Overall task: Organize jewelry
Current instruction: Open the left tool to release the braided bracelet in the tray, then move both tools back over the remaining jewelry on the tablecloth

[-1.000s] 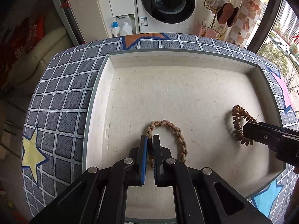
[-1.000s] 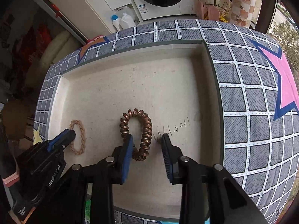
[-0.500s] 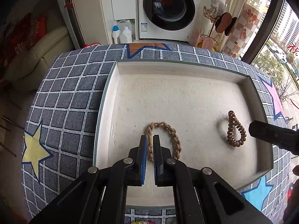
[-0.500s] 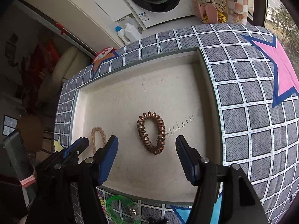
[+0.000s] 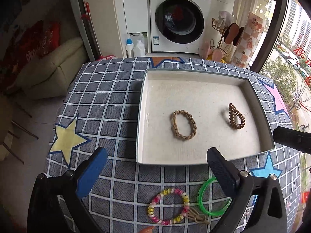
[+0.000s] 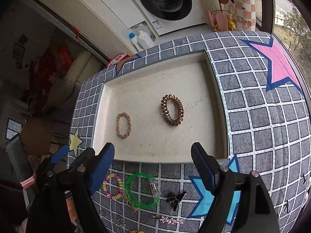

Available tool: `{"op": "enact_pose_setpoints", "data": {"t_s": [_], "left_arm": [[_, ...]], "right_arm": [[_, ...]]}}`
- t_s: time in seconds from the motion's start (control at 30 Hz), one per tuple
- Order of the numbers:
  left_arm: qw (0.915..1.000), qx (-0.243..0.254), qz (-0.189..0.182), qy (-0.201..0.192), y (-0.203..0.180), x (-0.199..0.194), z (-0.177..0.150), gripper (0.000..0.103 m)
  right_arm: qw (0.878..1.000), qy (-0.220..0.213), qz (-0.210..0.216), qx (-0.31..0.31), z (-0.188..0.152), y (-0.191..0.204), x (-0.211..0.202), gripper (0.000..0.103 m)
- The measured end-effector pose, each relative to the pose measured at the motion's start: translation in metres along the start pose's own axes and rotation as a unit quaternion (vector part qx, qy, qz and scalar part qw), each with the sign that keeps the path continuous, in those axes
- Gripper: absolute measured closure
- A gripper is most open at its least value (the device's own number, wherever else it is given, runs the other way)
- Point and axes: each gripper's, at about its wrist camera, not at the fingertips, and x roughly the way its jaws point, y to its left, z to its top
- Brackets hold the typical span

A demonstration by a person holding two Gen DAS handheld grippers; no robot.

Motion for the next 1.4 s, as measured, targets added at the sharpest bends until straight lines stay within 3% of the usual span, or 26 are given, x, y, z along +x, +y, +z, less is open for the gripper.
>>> {"op": "enact_pose_setpoints", "data": {"t_s": [0.13, 0.23, 0.4, 0.63, 1.0, 1.4], "left_arm": [[0.9999, -0.006, 0.015, 0.004, 0.019, -0.018, -0.026, 0.0], [0.9996, -0.008, 0.02, 0.018, 0.032, -0.026, -0.048, 0.0], [0.9989, -0.008, 0.01, 0.046, 0.045, -0.037, -0.087, 0.0], [0.9971, -0.014, 0.01, 0.074, 0.056, -0.047, -0.123, 0.0], [0.9959, 0.015, 0.009, 0.089, 0.058, -0.056, -0.15, 0.0], [0.9949, 0.014, 0.011, 0.1, 0.067, -0.053, -0.163, 0.0]], "right_arm": [[1.0, -0.001, -0.005, -0.002, -0.026, 0.004, -0.01, 0.018], [1.0, -0.005, -0.008, -0.002, -0.046, 0.003, -0.014, 0.001], [1.0, -0.015, -0.007, 0.015, -0.078, -0.001, -0.025, 0.0], [0.999, 0.019, -0.017, 0.026, -0.116, 0.004, -0.026, 0.0], [0.997, 0.04, -0.059, 0.041, -0.159, 0.004, -0.034, 0.0], [0.992, 0.065, -0.094, 0.057, -0.18, -0.009, -0.032, 0.0]]}}
